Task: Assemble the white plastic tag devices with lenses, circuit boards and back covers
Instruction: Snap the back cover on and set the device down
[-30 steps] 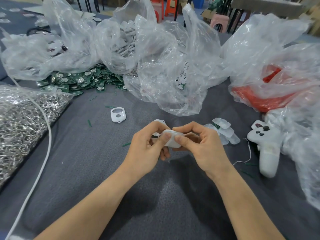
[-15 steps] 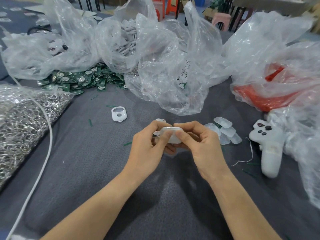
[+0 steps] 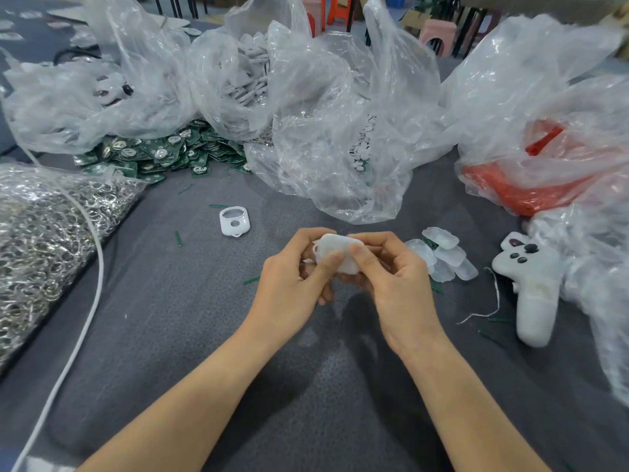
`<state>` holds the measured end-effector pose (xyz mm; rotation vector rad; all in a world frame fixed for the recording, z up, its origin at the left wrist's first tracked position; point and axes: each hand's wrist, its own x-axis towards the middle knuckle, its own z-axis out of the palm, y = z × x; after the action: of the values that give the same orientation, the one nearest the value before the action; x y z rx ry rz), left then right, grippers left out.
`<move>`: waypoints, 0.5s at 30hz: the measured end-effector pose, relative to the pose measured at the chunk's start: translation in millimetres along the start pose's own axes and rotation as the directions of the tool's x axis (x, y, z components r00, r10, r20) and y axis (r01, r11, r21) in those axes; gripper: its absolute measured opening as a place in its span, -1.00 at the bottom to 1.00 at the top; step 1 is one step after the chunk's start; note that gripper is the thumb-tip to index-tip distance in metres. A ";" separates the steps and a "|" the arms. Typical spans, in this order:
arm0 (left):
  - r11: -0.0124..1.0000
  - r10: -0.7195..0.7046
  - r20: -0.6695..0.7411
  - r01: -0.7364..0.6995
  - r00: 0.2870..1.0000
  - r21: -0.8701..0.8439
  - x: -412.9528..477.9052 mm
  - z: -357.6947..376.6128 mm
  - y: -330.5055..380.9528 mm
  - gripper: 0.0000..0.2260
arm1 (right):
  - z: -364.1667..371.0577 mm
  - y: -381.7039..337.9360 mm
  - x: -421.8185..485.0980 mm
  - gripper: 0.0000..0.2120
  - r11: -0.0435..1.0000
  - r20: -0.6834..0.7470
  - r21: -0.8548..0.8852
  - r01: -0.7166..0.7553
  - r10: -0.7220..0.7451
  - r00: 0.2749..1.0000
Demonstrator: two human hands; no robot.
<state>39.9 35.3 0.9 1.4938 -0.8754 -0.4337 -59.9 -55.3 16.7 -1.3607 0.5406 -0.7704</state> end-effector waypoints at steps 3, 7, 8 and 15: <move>0.999 -0.023 0.057 0.024 0.998 -0.030 0.4 -1.6 1.1 -0.95 | -5.7 -1.9 2.0 -0.90 0.996 0.075 0.051 -0.075 0.071 0.995; 0.983 -0.053 0.093 0.068 0.994 -0.170 0.3 -4.1 4.8 -0.83 | -7.3 -7.0 -0.6 -0.87 0.989 0.187 -0.134 -0.059 0.083 0.979; 0.977 -0.055 0.105 0.075 0.993 -0.197 0.1 -4.3 5.7 -0.82 | -6.1 -7.2 -1.9 -0.89 0.988 0.215 -0.146 -0.060 0.091 0.972; 0.952 -0.049 0.159 0.094 0.986 -0.290 -3.1 -2.4 5.9 -0.89 | 1.0 -5.1 -6.3 -0.91 0.987 0.212 -0.026 -0.160 0.161 0.964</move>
<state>38.1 39.7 6.2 1.2287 -0.8332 -0.7077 -64.1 -50.1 21.3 -1.3698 0.4771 -0.4832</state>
